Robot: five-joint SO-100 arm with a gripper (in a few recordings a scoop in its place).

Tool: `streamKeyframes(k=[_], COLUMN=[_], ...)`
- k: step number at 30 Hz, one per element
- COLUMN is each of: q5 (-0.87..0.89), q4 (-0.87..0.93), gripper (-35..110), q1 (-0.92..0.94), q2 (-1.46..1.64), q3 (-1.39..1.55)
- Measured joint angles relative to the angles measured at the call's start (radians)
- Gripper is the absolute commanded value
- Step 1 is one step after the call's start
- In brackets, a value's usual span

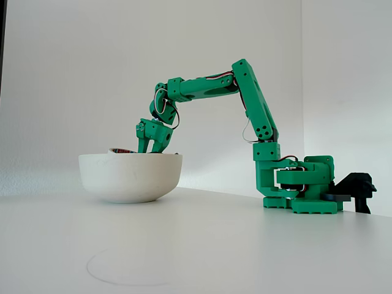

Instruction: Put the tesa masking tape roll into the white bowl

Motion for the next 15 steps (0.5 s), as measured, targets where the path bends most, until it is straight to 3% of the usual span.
streamKeyframes(k=[2, 8, 11, 15], q5=[0.023, 0.055, 0.055, 0.057], q4=[0.000, 0.017, 0.018, 0.018], gripper=[28, 16, -6, -8], q1=[0.002, -0.012, -0.028, -0.031], q2=[0.000, 0.002, 0.002, 0.002], q3=[0.000, 0.000, 0.000, 0.000])
